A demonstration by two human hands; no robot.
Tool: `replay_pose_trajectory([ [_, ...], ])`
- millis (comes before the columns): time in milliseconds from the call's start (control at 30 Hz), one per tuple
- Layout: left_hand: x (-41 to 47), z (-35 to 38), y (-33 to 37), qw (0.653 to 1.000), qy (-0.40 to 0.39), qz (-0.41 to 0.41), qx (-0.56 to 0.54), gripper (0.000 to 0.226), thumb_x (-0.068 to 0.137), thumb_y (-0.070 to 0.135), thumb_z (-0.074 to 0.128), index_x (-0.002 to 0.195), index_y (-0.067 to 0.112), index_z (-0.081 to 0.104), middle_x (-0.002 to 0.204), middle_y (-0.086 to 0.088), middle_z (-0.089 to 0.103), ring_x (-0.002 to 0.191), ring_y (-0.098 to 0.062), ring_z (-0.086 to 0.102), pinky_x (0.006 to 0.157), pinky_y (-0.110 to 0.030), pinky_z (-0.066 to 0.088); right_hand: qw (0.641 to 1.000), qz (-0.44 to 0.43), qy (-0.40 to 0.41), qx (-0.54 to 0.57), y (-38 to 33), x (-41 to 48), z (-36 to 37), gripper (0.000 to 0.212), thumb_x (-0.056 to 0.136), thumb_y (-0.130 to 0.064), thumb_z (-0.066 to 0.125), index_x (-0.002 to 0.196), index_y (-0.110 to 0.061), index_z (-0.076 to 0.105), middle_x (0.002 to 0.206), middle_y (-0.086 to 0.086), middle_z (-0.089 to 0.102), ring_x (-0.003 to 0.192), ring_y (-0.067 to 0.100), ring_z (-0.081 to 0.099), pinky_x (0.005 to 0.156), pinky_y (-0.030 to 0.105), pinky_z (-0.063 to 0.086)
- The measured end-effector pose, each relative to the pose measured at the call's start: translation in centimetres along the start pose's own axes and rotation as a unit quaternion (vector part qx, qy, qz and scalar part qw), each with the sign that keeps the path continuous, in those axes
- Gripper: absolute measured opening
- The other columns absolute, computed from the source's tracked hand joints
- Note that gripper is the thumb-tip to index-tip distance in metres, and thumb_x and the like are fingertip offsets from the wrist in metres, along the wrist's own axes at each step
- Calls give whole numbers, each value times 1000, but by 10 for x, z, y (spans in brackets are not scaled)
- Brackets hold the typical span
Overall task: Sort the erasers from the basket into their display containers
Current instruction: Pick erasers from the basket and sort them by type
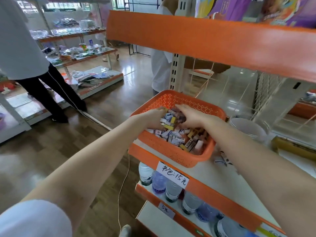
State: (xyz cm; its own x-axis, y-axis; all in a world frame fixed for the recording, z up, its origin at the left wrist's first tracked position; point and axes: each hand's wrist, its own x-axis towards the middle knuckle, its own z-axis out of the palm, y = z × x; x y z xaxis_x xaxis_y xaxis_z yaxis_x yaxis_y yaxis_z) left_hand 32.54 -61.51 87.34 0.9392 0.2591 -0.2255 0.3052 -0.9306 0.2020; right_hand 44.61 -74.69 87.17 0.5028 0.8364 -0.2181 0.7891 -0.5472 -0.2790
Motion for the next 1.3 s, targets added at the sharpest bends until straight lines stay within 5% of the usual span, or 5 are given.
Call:
replay_pose_trajectory([
  [233,8,6,-7,999,8,33,-1,38,84,27,69,120,20,62,125,1,56,111,-19,52,94,-33,42,1000,17,-21,-2,7,16,-8,96,81,-33,71,151,-14,9,158,7,12,144,22,16,116,33,15],
  [400,6,5,-7,996,47,24,-73,55,79,26,73,128,25,50,119,3,44,100,-17,47,80,-28,39,999,14,-25,-14,5,29,-3,94,77,-24,75,150,-23,16,152,7,30,136,27,33,110,37,31],
  [567,4,4,-7,991,46,-12,-125,89,78,26,75,148,21,20,142,-8,42,120,-23,47,87,-30,40,999,9,-15,-34,6,33,-3,80,79,-22,72,146,-31,29,145,6,41,129,27,41,103,36,36],
  [1100,1,3,-5,995,-1,26,-97,48,86,21,67,132,24,51,136,0,51,115,-18,49,89,-26,37,993,-17,-34,109,18,12,-4,42,77,-14,75,115,-20,58,111,-4,55,100,12,50,75,22,36],
  [1300,-1,4,-6,993,52,31,-105,38,85,28,69,122,22,60,120,2,58,99,-13,52,80,-23,38,990,-35,-22,137,18,10,-5,33,80,-15,70,108,-31,63,110,-9,60,104,12,55,92,31,42],
])
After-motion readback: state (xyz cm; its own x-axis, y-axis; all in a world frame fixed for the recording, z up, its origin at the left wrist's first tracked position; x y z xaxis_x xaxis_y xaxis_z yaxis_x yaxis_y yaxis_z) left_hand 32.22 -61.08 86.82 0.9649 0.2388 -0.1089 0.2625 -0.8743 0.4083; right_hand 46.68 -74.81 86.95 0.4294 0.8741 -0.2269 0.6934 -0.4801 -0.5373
